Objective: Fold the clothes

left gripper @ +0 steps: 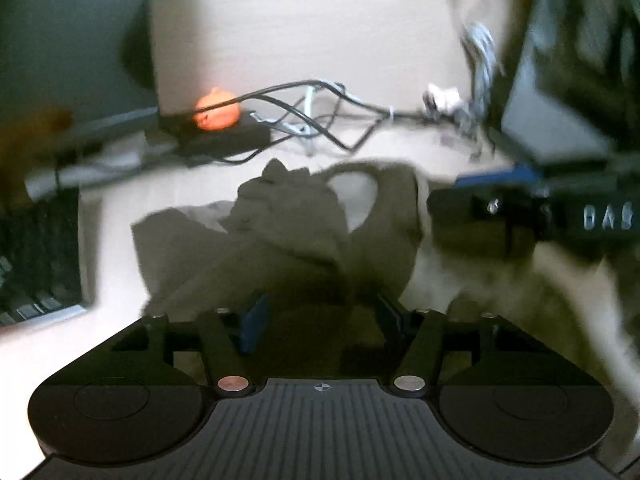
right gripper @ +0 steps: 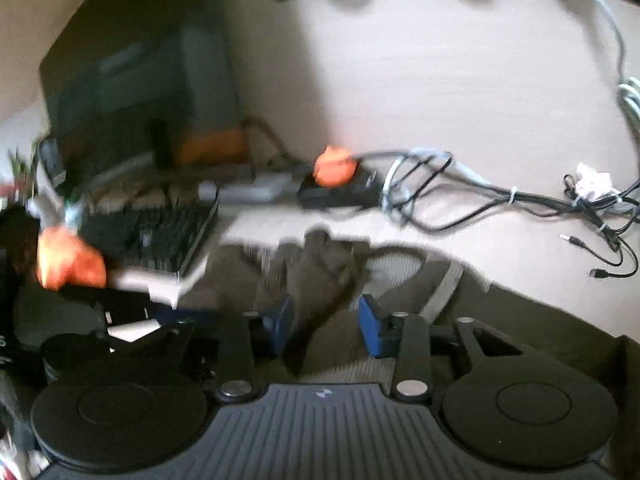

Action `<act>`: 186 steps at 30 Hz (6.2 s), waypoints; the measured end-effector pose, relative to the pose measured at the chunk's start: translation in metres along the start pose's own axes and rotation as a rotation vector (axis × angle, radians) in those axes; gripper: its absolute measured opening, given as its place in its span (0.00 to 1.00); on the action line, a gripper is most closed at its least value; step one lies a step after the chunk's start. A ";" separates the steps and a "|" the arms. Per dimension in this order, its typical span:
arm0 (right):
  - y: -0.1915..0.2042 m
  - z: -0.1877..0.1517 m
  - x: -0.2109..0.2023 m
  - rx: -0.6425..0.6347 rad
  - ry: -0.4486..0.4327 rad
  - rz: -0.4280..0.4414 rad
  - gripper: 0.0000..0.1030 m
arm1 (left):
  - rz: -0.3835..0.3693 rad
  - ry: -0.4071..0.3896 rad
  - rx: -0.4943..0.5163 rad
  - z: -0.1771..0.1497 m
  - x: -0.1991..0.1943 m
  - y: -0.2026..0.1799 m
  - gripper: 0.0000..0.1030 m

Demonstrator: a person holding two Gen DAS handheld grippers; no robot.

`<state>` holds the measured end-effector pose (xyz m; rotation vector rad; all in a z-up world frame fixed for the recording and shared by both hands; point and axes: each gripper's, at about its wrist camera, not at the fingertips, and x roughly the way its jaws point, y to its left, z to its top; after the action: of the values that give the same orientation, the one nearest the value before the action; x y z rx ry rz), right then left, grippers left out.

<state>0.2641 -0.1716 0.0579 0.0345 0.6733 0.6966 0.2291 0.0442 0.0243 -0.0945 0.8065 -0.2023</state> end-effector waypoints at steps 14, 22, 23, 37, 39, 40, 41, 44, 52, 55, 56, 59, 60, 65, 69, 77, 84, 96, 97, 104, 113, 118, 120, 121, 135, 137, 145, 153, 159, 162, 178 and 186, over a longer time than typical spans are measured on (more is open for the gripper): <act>-0.075 -0.041 -0.073 0.161 -0.083 -0.204 0.59 | -0.099 -0.055 0.193 0.019 0.026 -0.066 0.26; -0.069 -0.043 -0.033 0.152 0.000 -0.104 0.54 | 0.031 -0.085 0.590 -0.034 -0.001 -0.116 0.73; -0.067 -0.044 -0.024 0.158 0.025 -0.083 0.53 | 0.068 -0.072 0.610 -0.039 0.000 -0.112 0.73; -0.019 -0.039 0.025 0.007 0.065 -0.019 0.14 | 0.194 0.013 0.419 -0.033 0.015 -0.035 0.25; -0.024 -0.042 0.036 0.037 0.085 -0.038 0.08 | 0.179 0.016 0.383 -0.030 0.016 -0.029 0.19; -0.025 -0.042 0.038 0.048 0.089 -0.037 0.05 | 0.171 0.018 0.365 -0.028 0.017 -0.025 0.13; -0.024 -0.036 0.032 0.031 0.060 -0.039 0.04 | 0.163 0.020 0.347 -0.026 0.017 -0.022 0.09; -0.017 -0.017 0.006 -0.038 -0.052 -0.053 0.03 | 0.138 -0.027 0.306 -0.010 0.004 -0.021 0.06; -0.043 -0.014 -0.004 -0.074 -0.076 -0.238 0.04 | 0.012 -0.107 0.385 0.012 -0.008 -0.063 0.10; -0.064 -0.028 -0.011 0.066 -0.041 -0.194 0.10 | 0.029 -0.017 0.391 -0.009 0.015 -0.071 0.22; -0.067 -0.032 -0.017 0.093 -0.048 -0.159 0.29 | 0.040 -0.014 0.392 -0.014 0.017 -0.072 0.39; -0.057 -0.039 -0.024 0.054 -0.072 -0.106 0.60 | 0.080 -0.026 0.414 -0.022 0.018 -0.074 0.62; -0.052 -0.040 -0.020 0.031 -0.062 -0.098 0.60 | 0.093 -0.024 0.420 -0.023 0.018 -0.071 0.64; -0.041 -0.046 0.028 0.044 0.023 -0.065 0.60 | 0.149 0.018 0.402 -0.026 0.019 -0.048 0.73; -0.033 -0.046 0.040 0.010 0.040 -0.052 0.12 | 0.178 0.061 0.387 -0.030 0.019 -0.028 0.80; -0.027 -0.027 0.033 -0.026 -0.007 -0.054 0.04 | 0.240 0.060 0.412 -0.031 0.025 -0.016 0.34; -0.023 -0.002 -0.002 -0.118 -0.143 -0.117 0.03 | 0.209 -0.087 0.382 0.006 -0.009 -0.033 0.07; -0.054 -0.044 0.035 0.075 0.063 -0.037 0.44 | 0.169 0.054 0.358 -0.022 0.030 -0.037 0.18; -0.051 -0.048 0.042 0.060 0.080 -0.039 0.41 | 0.175 0.060 0.352 -0.022 0.031 -0.035 0.23; -0.015 -0.026 0.020 -0.163 -0.061 -0.118 0.11 | 0.184 -0.021 0.308 -0.005 0.007 -0.028 0.09; -0.047 -0.033 0.053 -0.144 0.055 -0.302 0.10 | 0.114 0.112 0.302 -0.023 0.030 -0.027 0.61; -0.068 -0.052 -0.014 0.010 -0.060 -0.326 0.49 | 0.085 0.077 0.204 -0.022 0.018 -0.019 0.93; -0.074 -0.064 -0.042 -0.013 -0.097 -0.452 0.50 | 0.084 0.035 0.161 -0.019 0.008 -0.016 0.93; -0.077 -0.073 -0.048 -0.048 -0.084 -0.529 0.50 | 0.082 0.016 0.139 -0.017 0.003 -0.015 0.93; -0.129 -0.105 -0.040 -0.090 0.011 -0.610 0.16 | 0.058 -0.026 0.081 -0.015 -0.018 -0.030 0.94; -0.106 -0.086 -0.055 -0.132 -0.077 -0.562 0.15 | 0.058 -0.024 0.089 -0.017 -0.019 -0.033 0.94; 0.013 -0.024 -0.034 -0.296 -0.203 -0.092 0.29 | 0.032 -0.004 0.091 -0.029 -0.021 -0.036 0.94; 0.033 -0.029 -0.056 -0.237 -0.252 0.075 0.83 | -0.036 0.004 0.161 -0.040 -0.027 -0.050 0.94; -0.034 -0.048 -0.070 -0.037 -0.173 -0.186 0.84 | -0.012 -0.006 -0.036 -0.024 -0.010 -0.040 0.94; -0.047 -0.061 -0.078 0.028 -0.163 -0.231 0.84 | 0.099 0.003 -0.157 -0.012 0.009 -0.028 0.94; -0.021 -0.065 -0.061 -0.022 -0.148 -0.205 0.87 | 0.231 -0.180 0.272 0.017 -0.017 -0.037 0.19; 0.007 -0.036 0.000 -0.096 -0.098 -0.035 1.00 | 0.254 -0.110 0.120 0.005 -0.015 0.018 0.48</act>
<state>0.2390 -0.1736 0.0311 -0.0318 0.5450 0.6889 0.2256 0.0655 0.0352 0.1092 0.6877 -0.0047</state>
